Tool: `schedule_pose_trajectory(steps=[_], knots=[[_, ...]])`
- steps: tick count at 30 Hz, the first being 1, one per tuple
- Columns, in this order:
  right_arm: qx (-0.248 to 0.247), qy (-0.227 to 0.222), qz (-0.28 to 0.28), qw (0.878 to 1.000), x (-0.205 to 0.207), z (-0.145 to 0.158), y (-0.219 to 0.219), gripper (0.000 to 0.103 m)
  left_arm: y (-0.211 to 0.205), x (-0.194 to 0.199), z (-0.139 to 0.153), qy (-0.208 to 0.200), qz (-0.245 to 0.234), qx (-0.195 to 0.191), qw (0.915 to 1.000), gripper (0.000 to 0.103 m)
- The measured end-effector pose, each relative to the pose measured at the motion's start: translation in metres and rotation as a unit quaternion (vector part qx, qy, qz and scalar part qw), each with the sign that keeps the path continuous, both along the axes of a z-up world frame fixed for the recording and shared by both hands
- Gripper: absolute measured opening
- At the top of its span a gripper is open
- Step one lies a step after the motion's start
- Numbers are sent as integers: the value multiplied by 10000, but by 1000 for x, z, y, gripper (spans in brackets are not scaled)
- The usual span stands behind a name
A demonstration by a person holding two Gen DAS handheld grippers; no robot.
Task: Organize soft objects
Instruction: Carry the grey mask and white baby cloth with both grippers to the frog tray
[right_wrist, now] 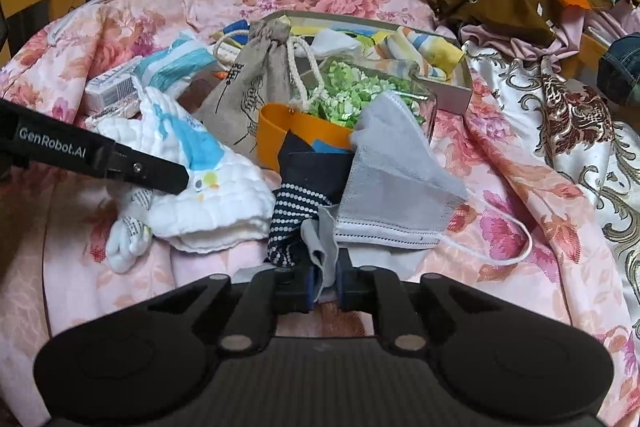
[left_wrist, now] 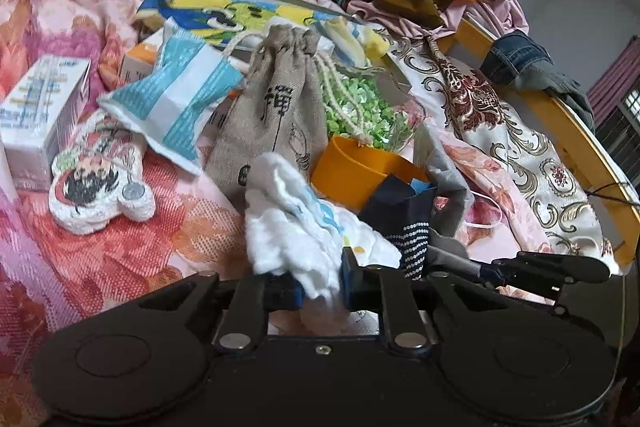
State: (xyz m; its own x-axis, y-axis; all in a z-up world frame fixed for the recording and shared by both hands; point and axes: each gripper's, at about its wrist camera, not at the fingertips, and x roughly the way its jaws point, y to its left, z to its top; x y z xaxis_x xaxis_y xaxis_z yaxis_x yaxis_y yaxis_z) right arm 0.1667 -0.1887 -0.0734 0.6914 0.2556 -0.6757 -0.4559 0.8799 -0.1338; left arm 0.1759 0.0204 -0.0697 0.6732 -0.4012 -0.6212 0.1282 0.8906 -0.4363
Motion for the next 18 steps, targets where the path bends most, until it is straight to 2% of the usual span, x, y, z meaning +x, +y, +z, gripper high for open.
schedule_pose_trajectory(steps=[4, 12, 18], knots=[[377, -49, 49, 9993, -9, 10, -5, 7, -4, -5, 6, -159, -32, 106, 9998, 14], [1270, -322, 200, 9912, -27, 35, -23, 7, 2, -23, 24, -355, 122, -213, 9991, 13], [1669, -876, 479, 9809, -43, 52, -27, 7, 8, -41, 41, -568, 261, -445, 9971, 13]])
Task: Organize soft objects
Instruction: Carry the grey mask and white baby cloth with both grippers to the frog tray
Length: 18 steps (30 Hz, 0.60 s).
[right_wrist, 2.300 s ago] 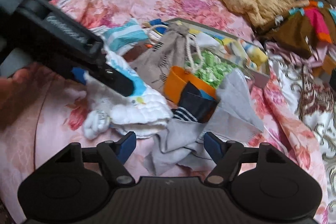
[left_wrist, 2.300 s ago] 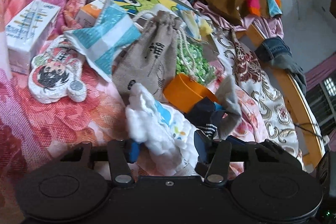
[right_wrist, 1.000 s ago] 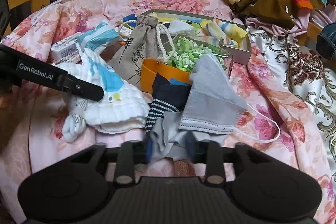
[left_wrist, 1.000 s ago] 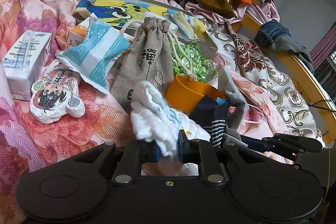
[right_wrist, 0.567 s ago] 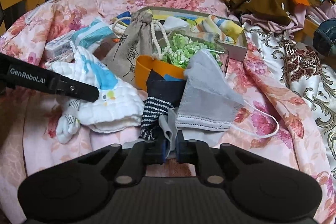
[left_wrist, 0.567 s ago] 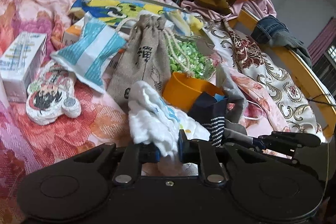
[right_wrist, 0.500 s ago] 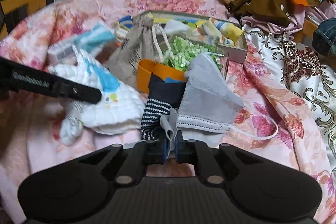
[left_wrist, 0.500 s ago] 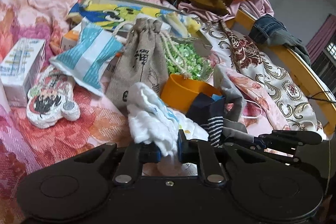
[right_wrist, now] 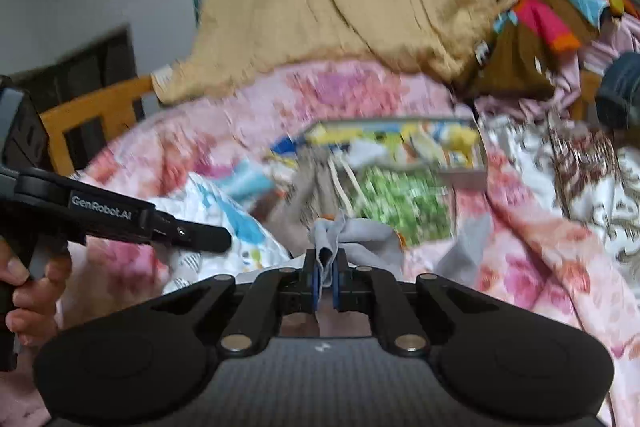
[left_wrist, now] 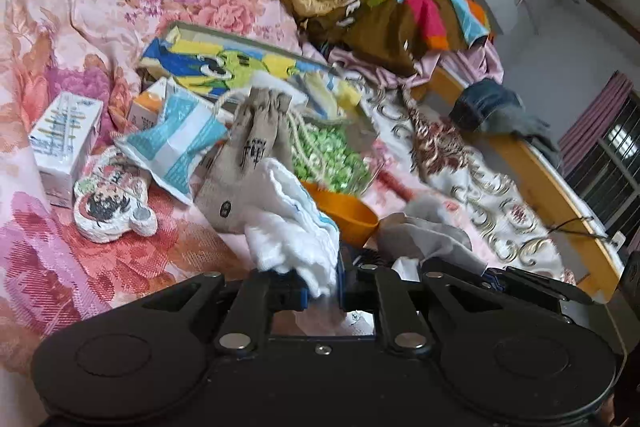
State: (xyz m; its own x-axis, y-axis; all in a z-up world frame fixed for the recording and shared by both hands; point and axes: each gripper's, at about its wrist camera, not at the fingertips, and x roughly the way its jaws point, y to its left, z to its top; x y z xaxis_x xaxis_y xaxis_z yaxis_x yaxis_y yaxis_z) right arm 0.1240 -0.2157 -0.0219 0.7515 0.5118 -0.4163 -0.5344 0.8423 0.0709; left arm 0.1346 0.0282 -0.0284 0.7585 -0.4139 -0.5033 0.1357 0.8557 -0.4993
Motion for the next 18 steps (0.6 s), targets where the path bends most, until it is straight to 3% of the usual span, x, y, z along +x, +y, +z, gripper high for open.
schedule_pose_trajectory(steps=[10, 18], knots=[[278, -937, 8, 9952, -6, 19, -4, 7, 4, -8, 36, -401, 116, -31, 9991, 13], [436, -1413, -65, 9890, 38, 41, -5, 7, 8, 30, 70, -776, 188, 24, 9968, 13]])
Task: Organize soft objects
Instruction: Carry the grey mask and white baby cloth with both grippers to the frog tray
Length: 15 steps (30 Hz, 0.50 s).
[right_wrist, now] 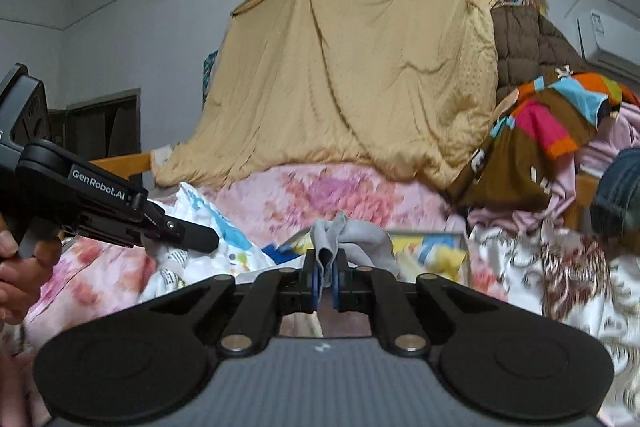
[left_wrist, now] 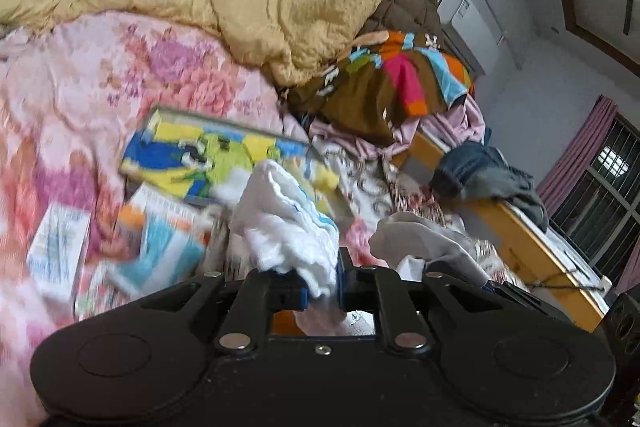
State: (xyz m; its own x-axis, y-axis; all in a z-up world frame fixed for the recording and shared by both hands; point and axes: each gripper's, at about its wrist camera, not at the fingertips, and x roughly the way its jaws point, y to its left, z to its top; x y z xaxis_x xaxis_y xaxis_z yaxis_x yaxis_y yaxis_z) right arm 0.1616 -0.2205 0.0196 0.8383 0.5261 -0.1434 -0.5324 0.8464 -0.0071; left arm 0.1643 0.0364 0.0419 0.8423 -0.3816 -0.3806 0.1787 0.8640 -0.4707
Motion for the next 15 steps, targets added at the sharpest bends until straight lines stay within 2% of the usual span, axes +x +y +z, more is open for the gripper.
schedule_pose_trajectory(steps=[8, 15], knots=[[63, -162, -137, 9998, 86, 8, 8, 7, -10, 74, 20, -379, 21, 184, 9991, 13], [190, 219, -362, 9989, 168, -4, 7, 7, -17, 162, 10, -242, 259, 236, 9991, 13]])
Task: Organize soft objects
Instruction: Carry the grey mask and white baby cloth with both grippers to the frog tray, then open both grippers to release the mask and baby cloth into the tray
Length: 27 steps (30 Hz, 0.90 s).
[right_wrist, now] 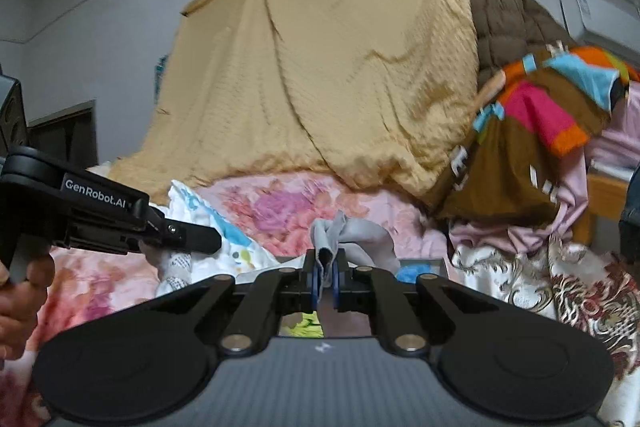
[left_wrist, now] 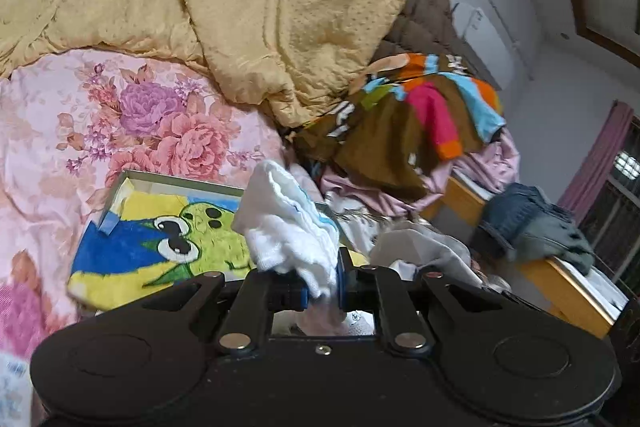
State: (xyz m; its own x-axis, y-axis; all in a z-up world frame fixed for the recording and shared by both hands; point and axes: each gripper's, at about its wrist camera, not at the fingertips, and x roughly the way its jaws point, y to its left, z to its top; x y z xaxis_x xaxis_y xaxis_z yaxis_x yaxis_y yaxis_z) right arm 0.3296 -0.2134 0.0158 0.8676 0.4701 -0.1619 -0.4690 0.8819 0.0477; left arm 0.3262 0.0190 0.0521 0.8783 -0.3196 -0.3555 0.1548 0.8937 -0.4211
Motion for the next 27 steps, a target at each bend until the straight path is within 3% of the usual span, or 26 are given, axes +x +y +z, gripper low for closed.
schedule_pose_trajectory(steps=[10, 20, 27], knots=[[-149, 617, -77, 9980, 57, -31, 6, 7, -1, 83, -34, 455, 267, -145, 9985, 13], [-654, 1186, -121, 9907, 80, -47, 27, 9, 7, 107, -71, 1335, 651, 167, 9888, 14], [-765, 1481, -145, 9859, 87, -60, 30, 12, 9, 109, -83, 1615, 630, 337, 9843, 16]])
